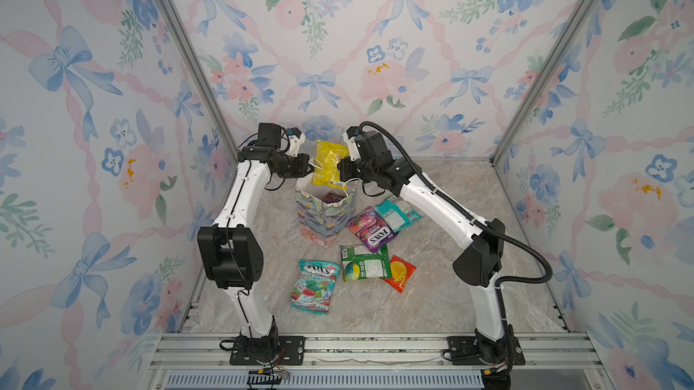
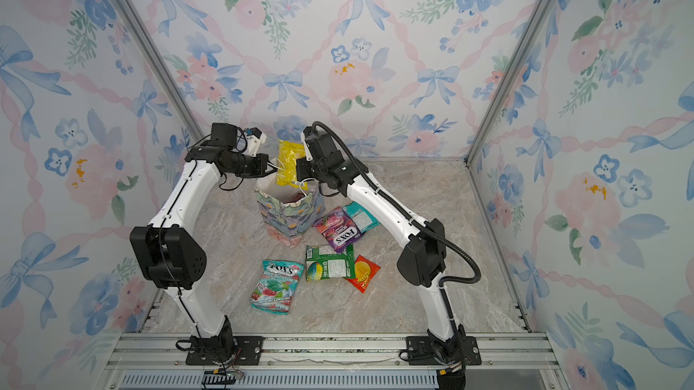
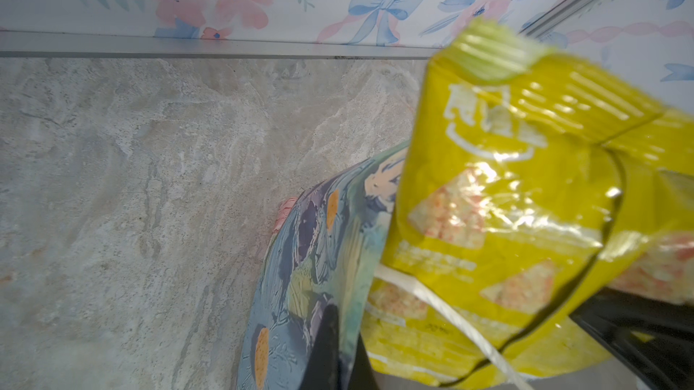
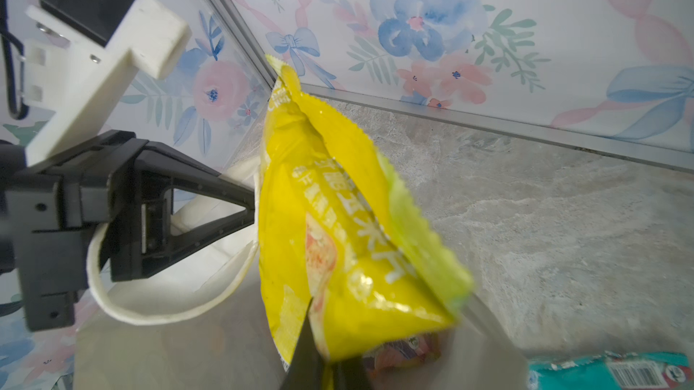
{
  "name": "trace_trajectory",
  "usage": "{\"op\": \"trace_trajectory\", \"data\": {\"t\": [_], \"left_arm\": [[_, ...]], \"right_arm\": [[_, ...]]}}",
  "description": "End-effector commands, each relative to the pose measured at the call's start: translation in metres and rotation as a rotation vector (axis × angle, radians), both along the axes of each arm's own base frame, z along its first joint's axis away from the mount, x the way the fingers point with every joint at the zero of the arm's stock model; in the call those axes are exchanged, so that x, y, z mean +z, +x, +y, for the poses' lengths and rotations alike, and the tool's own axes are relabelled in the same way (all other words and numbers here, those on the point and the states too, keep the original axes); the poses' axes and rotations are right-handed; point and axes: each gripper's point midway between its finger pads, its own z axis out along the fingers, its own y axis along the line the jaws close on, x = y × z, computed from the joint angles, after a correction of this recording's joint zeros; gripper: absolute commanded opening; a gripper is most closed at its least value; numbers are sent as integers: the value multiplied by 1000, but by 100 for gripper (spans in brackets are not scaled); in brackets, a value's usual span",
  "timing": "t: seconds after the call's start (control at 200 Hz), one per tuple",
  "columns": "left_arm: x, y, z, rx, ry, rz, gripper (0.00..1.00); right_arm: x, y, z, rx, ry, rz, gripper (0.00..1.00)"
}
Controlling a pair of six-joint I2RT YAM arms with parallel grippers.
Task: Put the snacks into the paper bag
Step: 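Lower the yellow packet into the bag and open the right gripper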
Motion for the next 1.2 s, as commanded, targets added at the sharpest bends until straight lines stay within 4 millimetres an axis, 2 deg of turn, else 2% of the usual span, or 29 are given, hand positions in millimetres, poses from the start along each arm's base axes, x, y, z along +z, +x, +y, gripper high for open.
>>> {"op": "trace_trajectory", "data": {"t": [0.0,0.295,0.575,0.665,0.755,0.805,0.815,0.85,0.935,1.085,1.195], "left_arm": [[15,-8,-1,4,-21,-18,0],[16,-8,-1,4,-22,-18,0],[17,-8,-1,2,-23,-22,0],[18,-9,-1,2,-23,-23,0],[18,-9,-1,3,-24,-23,0],[19,-9,-1,3,-23,-26,0],[19,-9,-1,3,-23,-27,0],[19,-9,-1,4,-22,-26,0],[20,-10,-1,2,-22,-28,0],[20,-10,-1,2,-22,-29,0],[20,-10,0,4,-22,-28,0]], "right_arm": [[16,-16,9,35,61,16,1],[18,-33,3,32,145,69,1],[5,-43,6,28,224,168,1],[-2,-44,8,17,244,205,4],[-6,-43,8,16,254,225,13],[-3,-42,7,14,258,225,26],[-2,-41,7,13,259,223,32],[2,-40,5,13,262,212,43],[14,-38,0,9,269,182,59],[40,-31,-12,0,276,120,77],[58,-30,-18,-3,297,84,83]]}}
